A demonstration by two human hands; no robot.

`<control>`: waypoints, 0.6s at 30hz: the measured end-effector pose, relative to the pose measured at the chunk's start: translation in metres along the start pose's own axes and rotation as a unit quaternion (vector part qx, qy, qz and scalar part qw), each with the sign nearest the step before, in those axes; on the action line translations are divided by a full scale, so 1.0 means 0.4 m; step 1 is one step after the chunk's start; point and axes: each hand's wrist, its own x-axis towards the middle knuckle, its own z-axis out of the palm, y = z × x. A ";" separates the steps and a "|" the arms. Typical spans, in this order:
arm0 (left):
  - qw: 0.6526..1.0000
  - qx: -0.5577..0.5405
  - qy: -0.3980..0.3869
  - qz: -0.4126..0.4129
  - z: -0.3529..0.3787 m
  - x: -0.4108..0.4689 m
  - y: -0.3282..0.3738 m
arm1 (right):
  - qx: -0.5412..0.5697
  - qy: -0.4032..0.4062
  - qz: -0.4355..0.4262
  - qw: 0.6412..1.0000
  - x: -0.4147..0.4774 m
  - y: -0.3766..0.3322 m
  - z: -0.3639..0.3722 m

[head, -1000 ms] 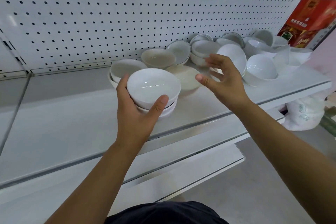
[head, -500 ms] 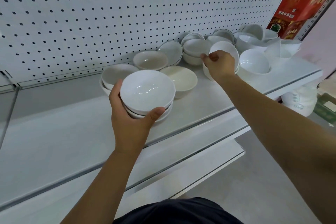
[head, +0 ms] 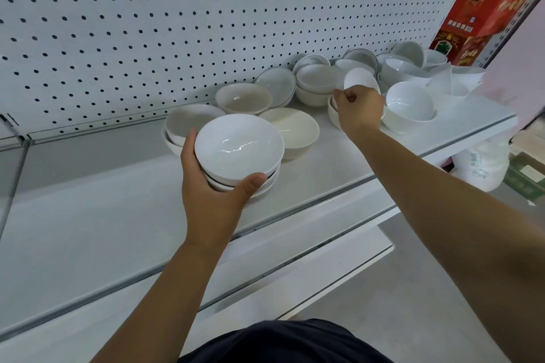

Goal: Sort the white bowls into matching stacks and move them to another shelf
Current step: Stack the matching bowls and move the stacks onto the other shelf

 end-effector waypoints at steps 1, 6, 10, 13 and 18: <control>1.000 0.002 0.002 -0.002 0.000 0.000 -0.002 | 0.001 0.005 -0.003 1.000 -0.001 0.001 -0.007; 1.000 0.002 0.003 0.002 0.000 -0.001 -0.007 | 0.018 0.027 0.001 0.999 0.003 0.011 -0.047; 1.000 -0.007 0.004 0.002 -0.002 -0.001 -0.005 | 0.042 0.038 -0.022 0.998 -0.007 0.005 -0.072; 1.000 -0.011 0.004 -0.003 -0.003 -0.001 -0.006 | 0.060 0.043 -0.044 0.996 -0.026 -0.020 -0.101; 1.000 -0.019 -0.006 -0.010 -0.005 -0.001 -0.008 | 0.121 0.044 -0.134 0.983 -0.082 -0.074 -0.140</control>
